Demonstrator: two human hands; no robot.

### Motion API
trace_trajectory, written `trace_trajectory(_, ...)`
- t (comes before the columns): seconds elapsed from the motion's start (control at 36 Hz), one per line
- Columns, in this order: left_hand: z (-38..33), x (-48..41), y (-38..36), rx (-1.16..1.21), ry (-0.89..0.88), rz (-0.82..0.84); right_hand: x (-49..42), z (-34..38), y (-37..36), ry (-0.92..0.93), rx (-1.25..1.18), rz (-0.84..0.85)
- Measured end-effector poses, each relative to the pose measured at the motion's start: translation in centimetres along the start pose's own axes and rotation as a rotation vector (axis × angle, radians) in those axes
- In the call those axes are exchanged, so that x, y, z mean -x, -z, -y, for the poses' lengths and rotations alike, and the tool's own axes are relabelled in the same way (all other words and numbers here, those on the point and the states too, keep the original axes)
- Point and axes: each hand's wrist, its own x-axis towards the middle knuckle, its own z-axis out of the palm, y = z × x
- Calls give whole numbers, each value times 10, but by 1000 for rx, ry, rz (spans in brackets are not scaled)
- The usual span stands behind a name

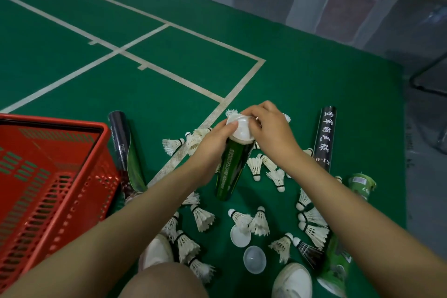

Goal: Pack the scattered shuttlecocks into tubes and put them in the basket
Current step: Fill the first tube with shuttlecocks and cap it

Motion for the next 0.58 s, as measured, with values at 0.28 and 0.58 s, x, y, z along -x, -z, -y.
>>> trace_trajectory(0.28,-7,-8,-1,32,69,-61,2,-4,-4,-326,-679,184)
trace_trajectory(0.58,-7,-15,-2,81,73,-108,-12,-6,-4,-663,-1044,279)
